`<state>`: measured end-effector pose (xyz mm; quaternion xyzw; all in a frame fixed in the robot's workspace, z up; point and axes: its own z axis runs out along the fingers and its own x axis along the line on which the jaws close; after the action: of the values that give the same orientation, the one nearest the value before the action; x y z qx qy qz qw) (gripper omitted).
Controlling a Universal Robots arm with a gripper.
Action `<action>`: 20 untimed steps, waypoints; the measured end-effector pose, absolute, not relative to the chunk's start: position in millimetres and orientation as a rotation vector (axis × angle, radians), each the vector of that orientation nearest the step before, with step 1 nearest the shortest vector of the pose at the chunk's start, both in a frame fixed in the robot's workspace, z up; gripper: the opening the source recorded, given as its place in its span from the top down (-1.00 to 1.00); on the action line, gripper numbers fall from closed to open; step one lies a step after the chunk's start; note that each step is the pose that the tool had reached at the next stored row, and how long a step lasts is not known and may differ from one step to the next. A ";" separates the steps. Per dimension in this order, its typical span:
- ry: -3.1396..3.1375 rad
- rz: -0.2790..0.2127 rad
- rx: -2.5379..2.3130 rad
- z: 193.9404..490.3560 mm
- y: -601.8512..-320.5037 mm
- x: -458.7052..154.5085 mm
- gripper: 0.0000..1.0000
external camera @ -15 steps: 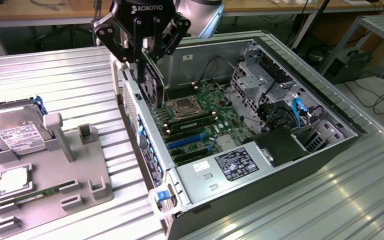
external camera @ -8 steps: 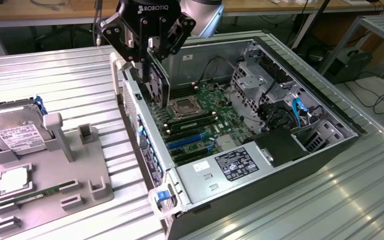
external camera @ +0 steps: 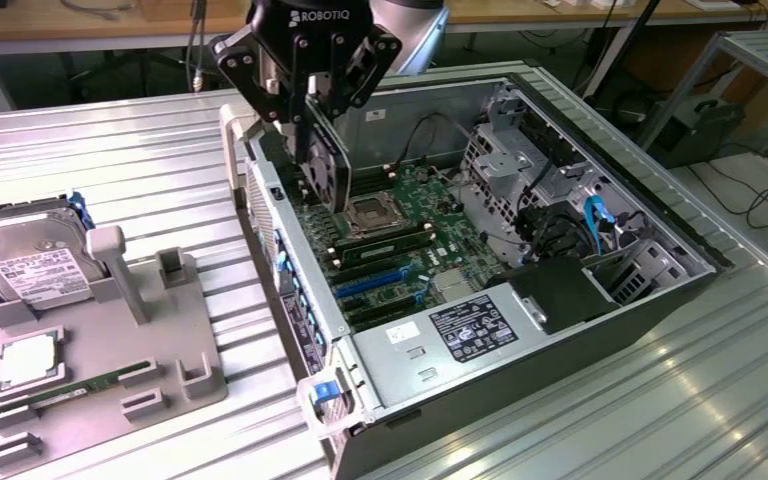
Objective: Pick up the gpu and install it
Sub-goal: 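Pick up the gpu and move the gpu toward the slot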
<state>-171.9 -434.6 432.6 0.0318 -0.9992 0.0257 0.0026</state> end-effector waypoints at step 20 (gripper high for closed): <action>-3.134 0.081 0.100 432.3 -434.5 -152.9 0.44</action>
<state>-152.9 -434.5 432.3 0.0319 -0.9992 0.0257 0.0026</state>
